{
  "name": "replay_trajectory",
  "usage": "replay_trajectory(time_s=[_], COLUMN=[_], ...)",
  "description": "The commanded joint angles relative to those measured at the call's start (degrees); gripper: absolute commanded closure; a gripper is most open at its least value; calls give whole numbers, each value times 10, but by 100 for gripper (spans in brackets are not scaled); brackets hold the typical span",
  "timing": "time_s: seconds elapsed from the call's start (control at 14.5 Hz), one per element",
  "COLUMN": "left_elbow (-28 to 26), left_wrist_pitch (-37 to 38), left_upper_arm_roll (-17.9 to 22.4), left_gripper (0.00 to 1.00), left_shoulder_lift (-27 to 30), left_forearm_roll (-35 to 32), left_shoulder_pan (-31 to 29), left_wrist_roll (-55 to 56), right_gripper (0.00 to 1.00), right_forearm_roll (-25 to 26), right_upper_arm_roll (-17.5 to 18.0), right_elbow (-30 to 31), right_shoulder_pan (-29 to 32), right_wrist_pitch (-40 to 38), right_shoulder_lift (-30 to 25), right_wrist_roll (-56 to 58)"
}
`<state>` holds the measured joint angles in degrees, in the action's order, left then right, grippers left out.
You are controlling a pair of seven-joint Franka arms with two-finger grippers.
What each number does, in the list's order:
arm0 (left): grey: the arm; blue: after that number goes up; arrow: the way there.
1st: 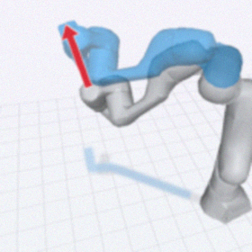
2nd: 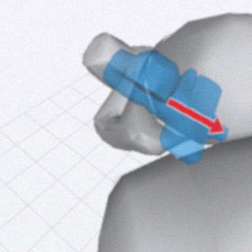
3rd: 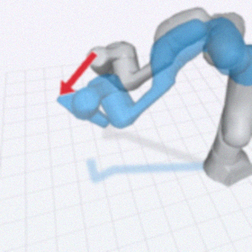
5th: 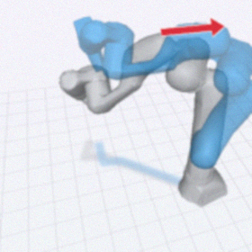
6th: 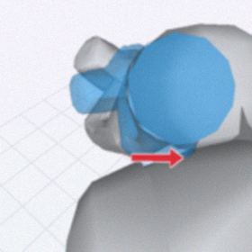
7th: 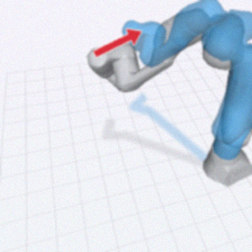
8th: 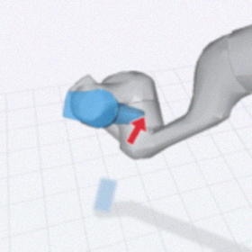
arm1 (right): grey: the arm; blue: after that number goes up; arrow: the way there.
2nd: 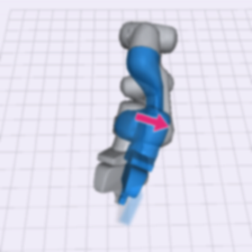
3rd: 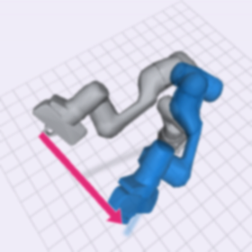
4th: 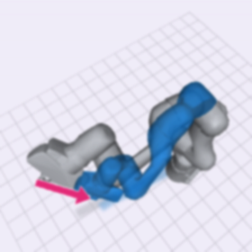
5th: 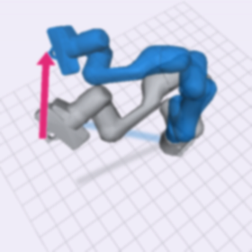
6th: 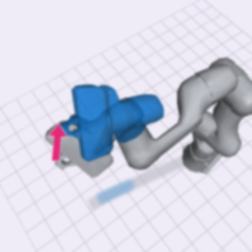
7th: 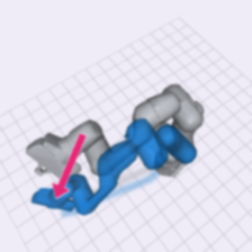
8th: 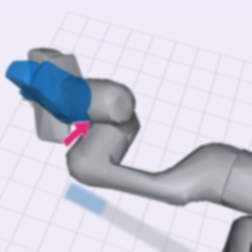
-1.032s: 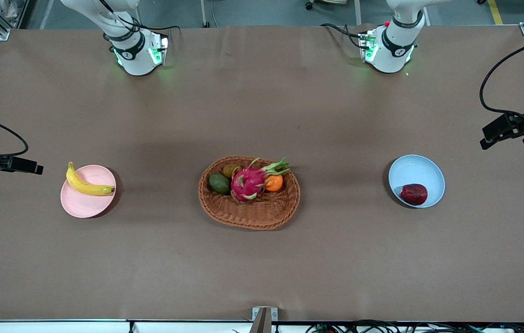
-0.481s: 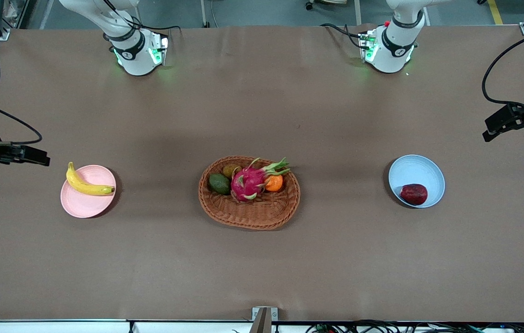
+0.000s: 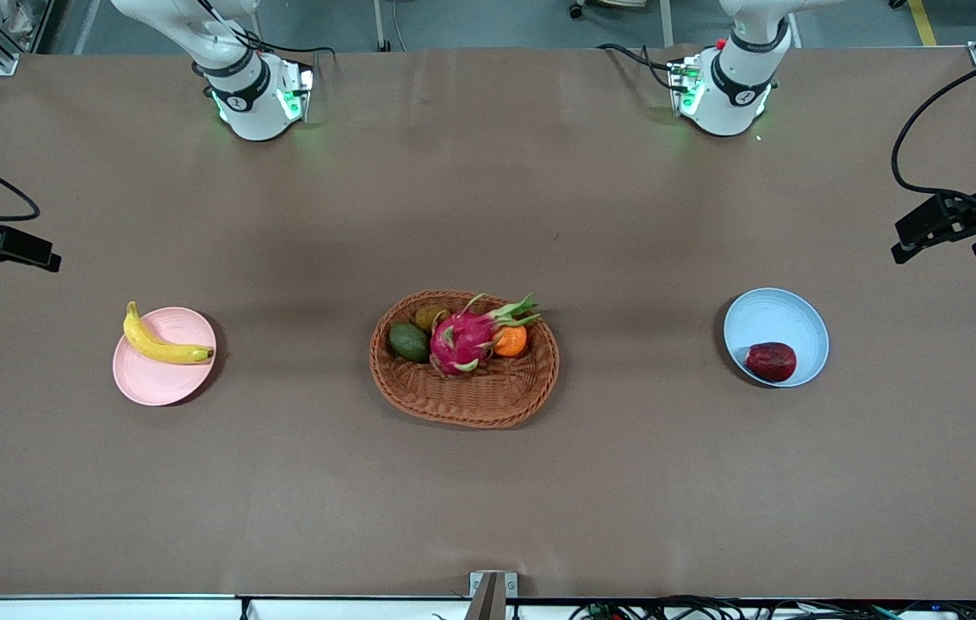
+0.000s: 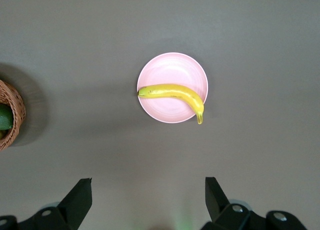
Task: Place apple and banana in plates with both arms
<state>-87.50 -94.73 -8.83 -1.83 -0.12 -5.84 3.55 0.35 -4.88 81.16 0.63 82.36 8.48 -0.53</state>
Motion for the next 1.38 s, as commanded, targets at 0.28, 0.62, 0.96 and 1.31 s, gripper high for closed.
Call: replay_trajectory(time_s=[0.28, 0.62, 0.96, 1.31], left_elbow=[-5, -5, -4, -3], left_wrist_pitch=[4, 4, 28, 28], left_upper_arm_roll=[72, 70, 71, 72], left_gripper=[0, 0, 0, 0], left_shoulder_lift=[8, 9, 9, 10], left_forearm_roll=[10, 10, 10, 6], left_shoulder_pan=[67, 65, 62, 60], left_wrist_roll=[-6, -6, -15, -41], right_gripper=[0, 0, 0, 0], right_forearm_roll=[3, 4, 4, 4], right_upper_arm_roll=[27, 10, 9, 10], right_elbow=[81, 115, 121, 121], right_shoulder_pan=[13, -8, -14, -12], right_wrist_pitch=[2, 0, -10, -11], right_shoulder_lift=[-95, -136, -158, -163], right_wrist_roll=[-4, -4, -3, -1])
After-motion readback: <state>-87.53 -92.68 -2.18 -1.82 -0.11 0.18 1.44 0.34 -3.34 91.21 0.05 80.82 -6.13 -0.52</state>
